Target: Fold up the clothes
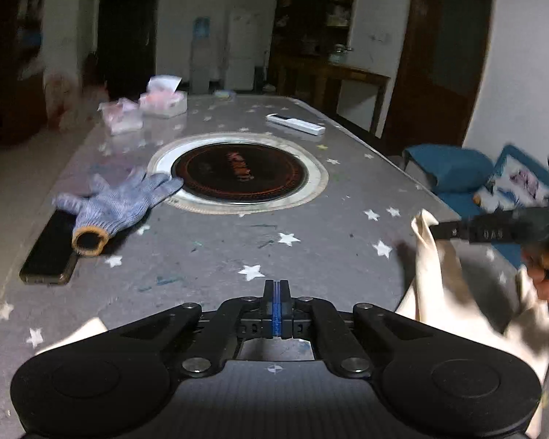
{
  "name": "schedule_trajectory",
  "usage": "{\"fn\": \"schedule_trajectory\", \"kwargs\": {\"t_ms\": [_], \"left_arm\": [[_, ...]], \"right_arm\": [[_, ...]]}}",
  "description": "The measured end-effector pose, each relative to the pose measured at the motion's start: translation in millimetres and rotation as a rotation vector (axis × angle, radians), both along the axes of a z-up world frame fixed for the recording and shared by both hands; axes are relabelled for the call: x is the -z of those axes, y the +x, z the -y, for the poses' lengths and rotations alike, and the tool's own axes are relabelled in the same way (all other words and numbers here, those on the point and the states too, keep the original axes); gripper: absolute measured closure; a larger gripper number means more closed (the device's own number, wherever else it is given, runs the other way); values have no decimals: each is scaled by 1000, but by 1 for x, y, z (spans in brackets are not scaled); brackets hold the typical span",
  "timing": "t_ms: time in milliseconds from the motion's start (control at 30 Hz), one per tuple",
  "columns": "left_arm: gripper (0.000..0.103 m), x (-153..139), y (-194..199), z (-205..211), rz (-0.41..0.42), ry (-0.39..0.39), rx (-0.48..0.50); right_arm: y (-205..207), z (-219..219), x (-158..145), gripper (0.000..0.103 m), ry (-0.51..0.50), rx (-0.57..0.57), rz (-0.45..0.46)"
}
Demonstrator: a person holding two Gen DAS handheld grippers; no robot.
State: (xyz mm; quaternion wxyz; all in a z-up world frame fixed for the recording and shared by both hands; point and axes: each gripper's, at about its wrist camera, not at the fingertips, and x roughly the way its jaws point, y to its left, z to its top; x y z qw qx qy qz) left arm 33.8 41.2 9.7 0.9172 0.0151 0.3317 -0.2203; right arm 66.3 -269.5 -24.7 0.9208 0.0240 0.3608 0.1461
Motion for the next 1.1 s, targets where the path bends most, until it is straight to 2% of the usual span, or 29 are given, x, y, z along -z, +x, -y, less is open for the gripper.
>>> {"fn": "schedule_trajectory", "kwargs": {"t_ms": [67,233,300,367,400,533,600,633,767,833,967,1100], "left_arm": [[102,-3,2,-4,-26,-30,31],[91,14,-18,31,-38,30,182],[75,21,-26,45,-46,47,238],[62,28,-32,57,-46,73,280],[61,31,-34,62,-43,93,292],[65,39,-30,72,-49,121,315],[93,41,-31,72,-45,124,338],[96,41,-32,72,-40,129,340],[100,30,-22,56,-9,109,261],[100,22,-13,43,17,113,181],[100,10,16,7,66,142,-38],[100,13,48,-15,42,155,-153]], "right_arm": [[3,-2,0,97,-7,-4,2],[9,-5,1,97,-20,-8,3],[8,-4,2,97,-13,-3,-2],[7,-3,2,97,-10,-3,-3],[7,-3,2,97,-8,-3,-3],[6,-2,2,97,-3,-5,-5],[7,-1,3,97,-5,-8,-9],[7,-1,4,97,-5,-9,-12],[10,0,4,97,-4,-8,-13],[12,0,3,97,-5,-2,-8],[22,1,1,97,-7,28,3],[37,-6,5,97,-16,35,-2]]}}
